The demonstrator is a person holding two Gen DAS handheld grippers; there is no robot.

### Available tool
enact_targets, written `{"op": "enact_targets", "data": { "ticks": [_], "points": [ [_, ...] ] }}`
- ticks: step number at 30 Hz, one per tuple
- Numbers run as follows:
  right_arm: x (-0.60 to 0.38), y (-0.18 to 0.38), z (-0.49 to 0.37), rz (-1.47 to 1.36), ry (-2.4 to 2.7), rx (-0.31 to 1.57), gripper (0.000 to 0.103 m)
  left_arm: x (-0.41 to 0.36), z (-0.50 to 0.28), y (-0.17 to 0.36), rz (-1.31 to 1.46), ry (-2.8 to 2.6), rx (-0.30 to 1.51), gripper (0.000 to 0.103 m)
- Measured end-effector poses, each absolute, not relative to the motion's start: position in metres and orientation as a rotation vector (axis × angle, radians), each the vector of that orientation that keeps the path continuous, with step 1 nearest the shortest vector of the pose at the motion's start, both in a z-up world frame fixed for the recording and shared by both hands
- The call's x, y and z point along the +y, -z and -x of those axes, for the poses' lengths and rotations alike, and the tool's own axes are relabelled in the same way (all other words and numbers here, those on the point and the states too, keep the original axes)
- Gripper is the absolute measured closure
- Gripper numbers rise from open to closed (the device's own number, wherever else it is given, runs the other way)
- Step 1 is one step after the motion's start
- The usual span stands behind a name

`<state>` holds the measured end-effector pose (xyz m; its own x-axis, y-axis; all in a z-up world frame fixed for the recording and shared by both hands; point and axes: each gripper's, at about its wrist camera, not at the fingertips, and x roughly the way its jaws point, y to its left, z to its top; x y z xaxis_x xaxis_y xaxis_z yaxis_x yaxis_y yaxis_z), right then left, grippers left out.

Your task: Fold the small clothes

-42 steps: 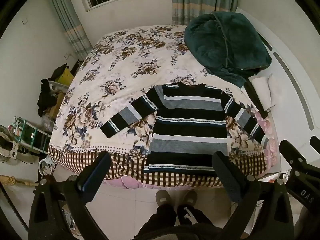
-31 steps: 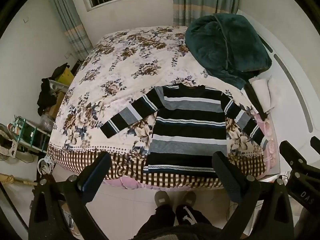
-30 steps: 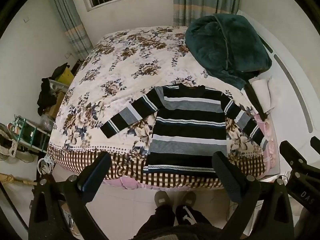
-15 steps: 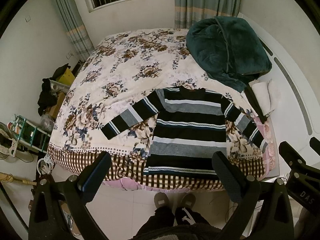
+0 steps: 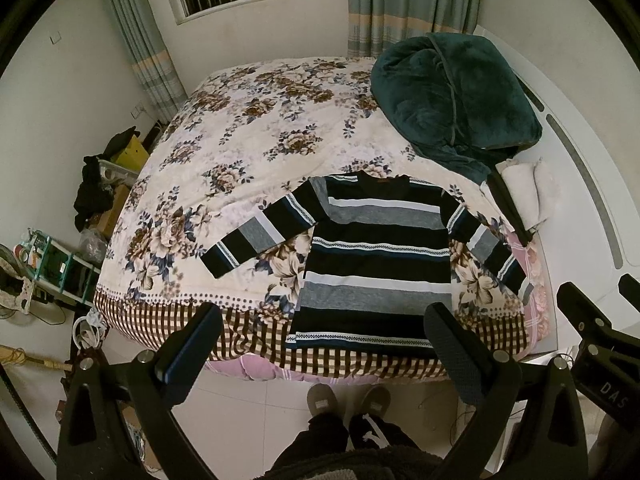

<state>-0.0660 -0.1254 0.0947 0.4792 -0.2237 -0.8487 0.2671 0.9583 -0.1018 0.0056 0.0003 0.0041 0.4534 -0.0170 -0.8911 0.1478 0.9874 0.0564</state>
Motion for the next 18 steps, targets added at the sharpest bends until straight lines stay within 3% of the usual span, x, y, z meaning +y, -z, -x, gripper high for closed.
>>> {"op": "enact_targets", "data": {
  "ticks": [18],
  "points": [
    [-0.122, -0.111, 0.063, -0.049, 0.298, 1.027, 0.0, -0.003, -0.01, -0.01, -0.129, 0.104, 1.089, 0.0]
  ]
}}
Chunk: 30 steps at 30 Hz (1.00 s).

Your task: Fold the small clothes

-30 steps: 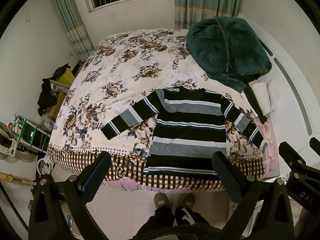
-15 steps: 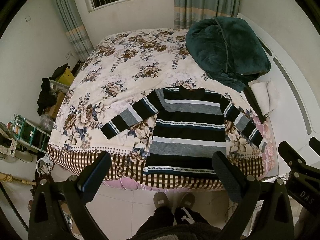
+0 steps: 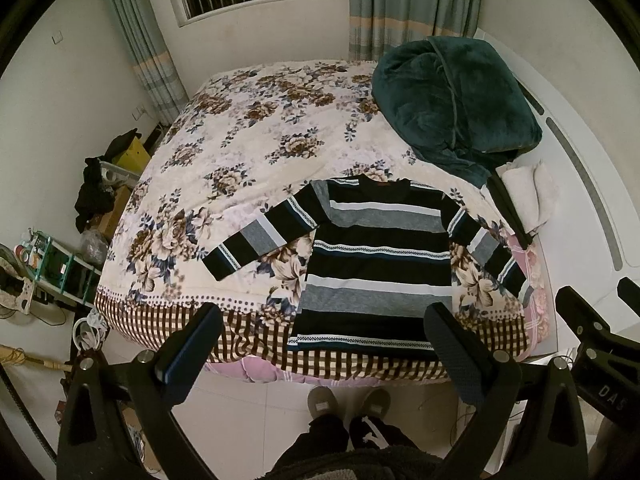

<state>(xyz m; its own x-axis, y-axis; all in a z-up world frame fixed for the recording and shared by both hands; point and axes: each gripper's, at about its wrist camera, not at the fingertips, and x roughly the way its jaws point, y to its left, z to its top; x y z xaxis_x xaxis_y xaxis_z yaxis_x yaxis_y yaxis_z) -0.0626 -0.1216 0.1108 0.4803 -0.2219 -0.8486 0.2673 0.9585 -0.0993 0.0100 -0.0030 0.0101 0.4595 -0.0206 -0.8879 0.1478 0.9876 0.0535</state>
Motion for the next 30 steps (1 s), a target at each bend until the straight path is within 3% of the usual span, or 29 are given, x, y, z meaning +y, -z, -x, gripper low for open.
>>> {"op": "enact_targets", "data": {
  "ticks": [30],
  "points": [
    [-0.115, -0.117, 0.062, -0.054, 0.294, 1.027, 0.0, 0.0, -0.029, -0.039, -0.126, 0.106, 1.078, 0.0]
  ]
}}
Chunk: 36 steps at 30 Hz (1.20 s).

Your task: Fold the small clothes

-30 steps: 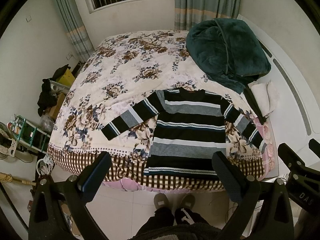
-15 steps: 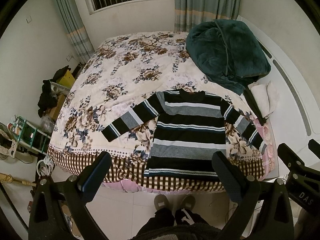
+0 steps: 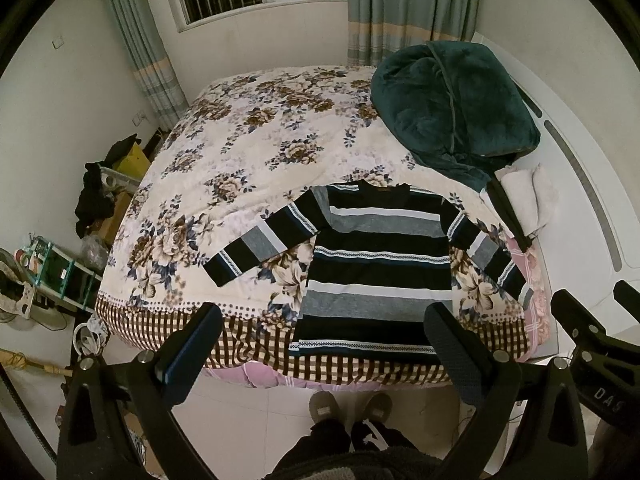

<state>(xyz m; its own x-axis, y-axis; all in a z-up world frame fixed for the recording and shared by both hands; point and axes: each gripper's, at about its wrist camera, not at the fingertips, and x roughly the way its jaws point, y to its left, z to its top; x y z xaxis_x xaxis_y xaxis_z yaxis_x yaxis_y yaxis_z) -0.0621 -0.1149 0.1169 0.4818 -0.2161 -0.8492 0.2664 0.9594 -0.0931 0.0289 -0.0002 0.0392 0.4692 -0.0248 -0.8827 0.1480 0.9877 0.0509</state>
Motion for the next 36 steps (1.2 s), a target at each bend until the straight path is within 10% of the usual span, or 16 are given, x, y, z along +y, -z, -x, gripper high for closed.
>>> {"op": "enact_targets", "data": {
  "ticks": [15, 25, 30, 36],
  "points": [
    [-0.14, -0.076, 0.032, -0.276, 0.388, 1.07, 0.0, -0.009, -0.083, 0.011, -0.146, 0.127, 0.929, 0.0],
    [-0.332, 0.113, 0.028, -0.751, 0.717, 1.101, 0.0, -0.081, -0.158, 0.146, -0.217, 0.098, 1.018, 0.0],
    [-0.457, 0.233, 0.037, -1.011, 0.795, 1.077, 0.028, -0.126, -0.188, 0.227, -0.269, 0.042, 1.117, 0.0],
    [-0.561, 0.368, 0.05, -1.284, 0.962, 1.0, 0.031, -0.176, -0.23, 0.346, -0.282, -0.01, 1.283, 0.0]
  ]
}}
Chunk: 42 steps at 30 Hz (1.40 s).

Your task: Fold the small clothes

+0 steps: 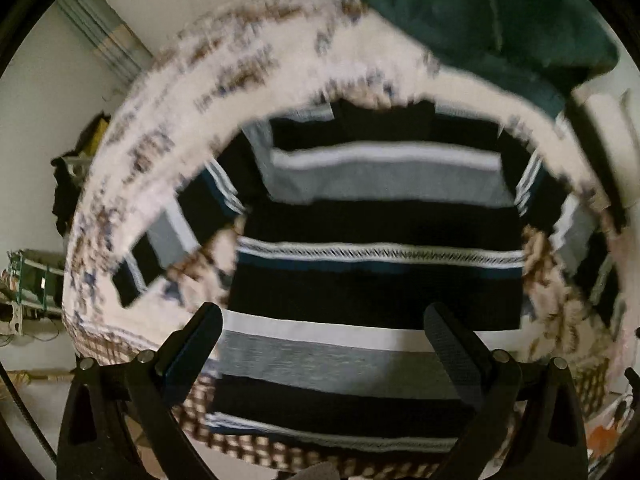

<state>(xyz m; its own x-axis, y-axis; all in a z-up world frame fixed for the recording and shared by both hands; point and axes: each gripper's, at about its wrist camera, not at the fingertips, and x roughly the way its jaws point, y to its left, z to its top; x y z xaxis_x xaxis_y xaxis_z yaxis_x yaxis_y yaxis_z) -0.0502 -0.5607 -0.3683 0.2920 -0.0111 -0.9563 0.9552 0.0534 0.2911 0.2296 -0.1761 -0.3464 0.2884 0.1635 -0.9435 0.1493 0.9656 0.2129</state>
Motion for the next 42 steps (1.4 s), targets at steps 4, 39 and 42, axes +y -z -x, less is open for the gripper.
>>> {"op": "enact_targets", "data": {
  "ticks": [4, 39, 42],
  "points": [
    [-0.609, 0.445, 0.061, -1.435, 1.056, 0.936, 0.031, -0.185, -0.249, 0.413, -0.275, -0.066, 1.367, 0.0],
    [-0.266, 0.417, -0.365, -0.238, 0.267, 1.094, 0.097, -0.01, -0.302, 0.501, -0.108, -0.271, 1.305, 0.0],
    [-0.171, 0.455, -0.399, -0.108, 0.129, 1.179, 0.097, 0.019, -0.302, 0.508, -0.071, -0.312, 1.313, 0.0]
  ]
}}
